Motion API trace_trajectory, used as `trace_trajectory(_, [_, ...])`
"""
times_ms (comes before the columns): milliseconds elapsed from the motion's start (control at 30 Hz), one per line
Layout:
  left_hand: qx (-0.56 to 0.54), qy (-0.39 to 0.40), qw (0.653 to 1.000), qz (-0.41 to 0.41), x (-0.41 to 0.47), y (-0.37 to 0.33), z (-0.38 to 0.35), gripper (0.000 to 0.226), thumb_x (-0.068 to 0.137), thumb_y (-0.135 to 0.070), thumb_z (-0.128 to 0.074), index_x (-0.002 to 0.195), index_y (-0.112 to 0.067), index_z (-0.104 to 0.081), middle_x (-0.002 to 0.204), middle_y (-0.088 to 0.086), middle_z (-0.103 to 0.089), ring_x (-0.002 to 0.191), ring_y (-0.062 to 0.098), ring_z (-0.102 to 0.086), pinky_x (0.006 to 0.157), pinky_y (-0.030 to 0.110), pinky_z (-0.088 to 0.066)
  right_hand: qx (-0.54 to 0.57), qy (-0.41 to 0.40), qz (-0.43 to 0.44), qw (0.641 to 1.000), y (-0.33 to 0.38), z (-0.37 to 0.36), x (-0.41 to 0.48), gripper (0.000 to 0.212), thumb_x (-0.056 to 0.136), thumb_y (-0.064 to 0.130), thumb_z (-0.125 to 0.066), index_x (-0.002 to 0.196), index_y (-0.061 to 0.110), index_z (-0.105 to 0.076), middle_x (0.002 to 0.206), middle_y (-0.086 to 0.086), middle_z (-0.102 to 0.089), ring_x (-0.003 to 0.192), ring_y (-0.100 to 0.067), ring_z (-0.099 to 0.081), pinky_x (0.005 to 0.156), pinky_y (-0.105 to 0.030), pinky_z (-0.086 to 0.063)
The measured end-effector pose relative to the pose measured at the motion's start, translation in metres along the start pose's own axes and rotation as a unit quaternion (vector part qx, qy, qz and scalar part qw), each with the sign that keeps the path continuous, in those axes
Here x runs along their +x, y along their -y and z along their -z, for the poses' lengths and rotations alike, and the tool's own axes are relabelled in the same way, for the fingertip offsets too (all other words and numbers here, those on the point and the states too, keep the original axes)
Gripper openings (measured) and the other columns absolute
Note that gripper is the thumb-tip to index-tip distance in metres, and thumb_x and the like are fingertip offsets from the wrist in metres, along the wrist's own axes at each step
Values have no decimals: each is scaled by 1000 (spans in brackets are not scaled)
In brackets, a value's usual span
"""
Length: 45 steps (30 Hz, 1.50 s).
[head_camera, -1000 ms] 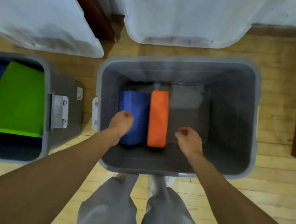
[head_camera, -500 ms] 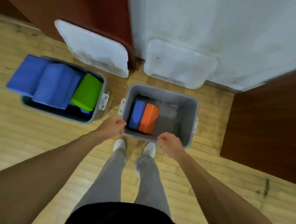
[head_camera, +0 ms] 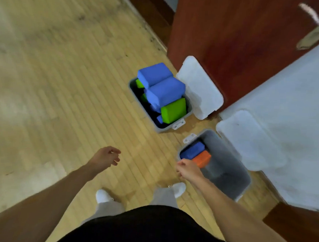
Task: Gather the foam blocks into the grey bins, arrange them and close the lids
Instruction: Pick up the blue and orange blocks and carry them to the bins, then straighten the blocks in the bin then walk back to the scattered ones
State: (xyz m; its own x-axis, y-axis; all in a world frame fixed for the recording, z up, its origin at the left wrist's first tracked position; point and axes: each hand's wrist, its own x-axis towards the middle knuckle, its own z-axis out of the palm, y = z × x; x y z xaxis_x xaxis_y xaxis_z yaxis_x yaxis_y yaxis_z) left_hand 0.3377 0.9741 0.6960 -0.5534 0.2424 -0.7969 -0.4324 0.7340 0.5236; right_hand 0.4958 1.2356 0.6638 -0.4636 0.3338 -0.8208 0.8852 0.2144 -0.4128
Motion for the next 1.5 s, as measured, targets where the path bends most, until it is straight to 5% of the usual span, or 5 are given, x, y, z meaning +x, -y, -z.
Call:
trace_trajectory(133, [-144, -112, 981, 67, -27, 107, 104, 24, 94, -11, -47, 115, -8, -58, 88, 10, -68, 75, 24, -63, 67, 32, -46, -10, -3, 1, 1000, 87, -82, 2, 12, 94, 17, -54, 90, 9, -63, 91, -9, -68, 67, -16, -63, 61, -24, -49])
trace_trajectory(467, [-324, -234, 905, 147, -66, 266, 273, 24, 101, -20, -44, 116, -7, -57, 100, 14, -63, 91, 27, -63, 73, 32, -49, -95, 85, 103, 986, 309, -248, 16, 10, 95, 20, -54, 103, 16, -59, 90, -4, -67, 74, -17, -65, 71, -30, -53])
trace_trajectory(733, [-370, -296, 857, 202, -14, 280, 402, 22, 101, -19, -42, 112, -6, -57, 100, 15, -62, 91, 27, -60, 81, 36, -48, -257, 144, 141, 945, 472, -352, 97, 11, 92, 18, -55, 95, 14, -64, 86, -3, -68, 70, -17, -64, 64, -27, -48])
trace_trajectory(933, [-355, -349, 835, 235, 10, 254, 538, 24, 100, -22, -43, 113, -10, -60, 97, 9, -63, 88, 21, -61, 72, 28, -45, -416, 207, 208, 861, 639, -419, 128, 12, 87, 18, -54, 78, 16, -61, 82, -3, -65, 72, -16, -63, 65, -25, -46])
trace_trajectory(1500, [-569, -373, 698, 225, 101, 347, 808, 25, 101, -17, -39, 114, -9, -58, 103, 10, -62, 94, 23, -60, 87, 37, -49, -588, 197, 243, 746, 974, -666, 167, 11, 93, 22, -50, 96, 17, -60, 96, -2, -67, 80, -14, -65, 70, -26, -49])
